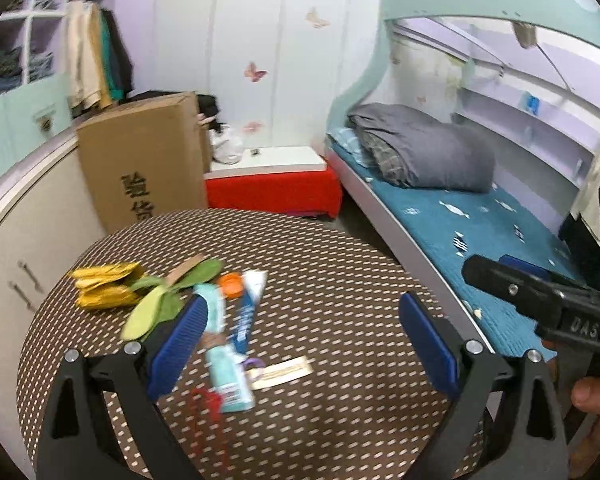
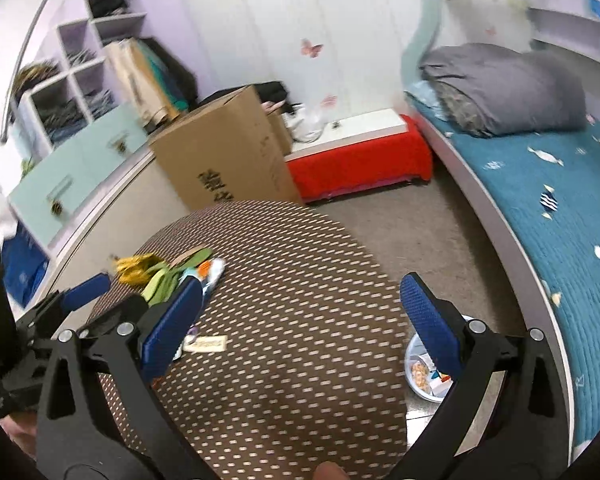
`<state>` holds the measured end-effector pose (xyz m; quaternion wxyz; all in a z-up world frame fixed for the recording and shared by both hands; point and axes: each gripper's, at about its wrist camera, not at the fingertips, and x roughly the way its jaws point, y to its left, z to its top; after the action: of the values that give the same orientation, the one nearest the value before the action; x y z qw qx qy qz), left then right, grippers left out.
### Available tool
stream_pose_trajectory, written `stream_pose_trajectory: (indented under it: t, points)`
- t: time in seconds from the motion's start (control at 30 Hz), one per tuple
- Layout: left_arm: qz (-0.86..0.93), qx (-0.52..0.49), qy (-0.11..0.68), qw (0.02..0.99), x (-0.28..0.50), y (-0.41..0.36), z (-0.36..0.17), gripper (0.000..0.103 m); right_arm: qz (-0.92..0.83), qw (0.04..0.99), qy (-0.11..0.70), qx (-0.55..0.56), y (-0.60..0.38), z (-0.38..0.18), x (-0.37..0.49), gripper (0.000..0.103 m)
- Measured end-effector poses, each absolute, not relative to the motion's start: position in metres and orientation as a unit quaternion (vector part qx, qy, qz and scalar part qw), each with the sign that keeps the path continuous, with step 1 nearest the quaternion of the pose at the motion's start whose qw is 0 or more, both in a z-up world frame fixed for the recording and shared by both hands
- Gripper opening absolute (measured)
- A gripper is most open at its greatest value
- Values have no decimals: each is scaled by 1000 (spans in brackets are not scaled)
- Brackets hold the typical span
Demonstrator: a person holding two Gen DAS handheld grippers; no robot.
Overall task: Collect trash
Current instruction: 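Return both tools to the table over the remaining trash, then grasp the clear snack wrapper with the left tool while the right tool grasps the red string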
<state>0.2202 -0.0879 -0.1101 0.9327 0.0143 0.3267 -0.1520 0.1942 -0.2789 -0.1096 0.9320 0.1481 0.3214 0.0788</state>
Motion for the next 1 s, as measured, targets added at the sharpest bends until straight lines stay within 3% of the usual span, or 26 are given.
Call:
stream_pose_trajectory:
  t: [0.7, 0.77, 0.9, 0.97, 1.0]
  points:
    - [-24, -23, 405, 914, 245, 47, -195, 92, 166, 912, 368, 67, -164, -150, 206, 97]
    - [-29, -17, 423, 905, 253, 47, -204, 76, 177, 909, 373, 57, -155, -155, 207, 97]
    - [-34, -6, 434, 900, 260, 47, -213, 58, 195, 903, 380, 44, -140, -161, 206, 97]
    - [-37, -1, 433, 901, 261, 47, -212, 36, 204, 900, 383, 35, -130, -164, 205, 96]
    - [-44, 0, 432, 901, 259, 46, -212, 30, 209, 899, 384, 32, -127, -165, 204, 94]
